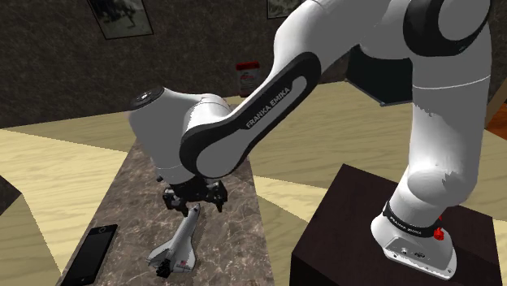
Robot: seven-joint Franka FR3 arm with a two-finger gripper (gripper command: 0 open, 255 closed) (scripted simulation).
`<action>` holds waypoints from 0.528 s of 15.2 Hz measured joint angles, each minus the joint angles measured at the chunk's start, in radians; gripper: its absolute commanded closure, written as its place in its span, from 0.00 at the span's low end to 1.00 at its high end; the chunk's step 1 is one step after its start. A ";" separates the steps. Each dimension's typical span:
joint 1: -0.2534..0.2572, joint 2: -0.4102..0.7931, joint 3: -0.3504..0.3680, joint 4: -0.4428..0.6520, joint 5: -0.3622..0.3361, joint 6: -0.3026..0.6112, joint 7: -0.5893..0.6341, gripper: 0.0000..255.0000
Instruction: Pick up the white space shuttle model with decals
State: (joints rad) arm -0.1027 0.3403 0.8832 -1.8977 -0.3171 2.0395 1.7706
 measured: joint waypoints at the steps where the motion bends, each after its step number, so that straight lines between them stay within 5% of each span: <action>1: 0.037 0.052 -0.024 0.044 -0.034 -0.012 0.049 0.00; 8: 0.273 0.377 -0.184 0.435 -0.161 -0.141 0.265 0.00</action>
State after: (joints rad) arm 0.1705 0.7176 0.6997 -1.4626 -0.4784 1.8986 2.0355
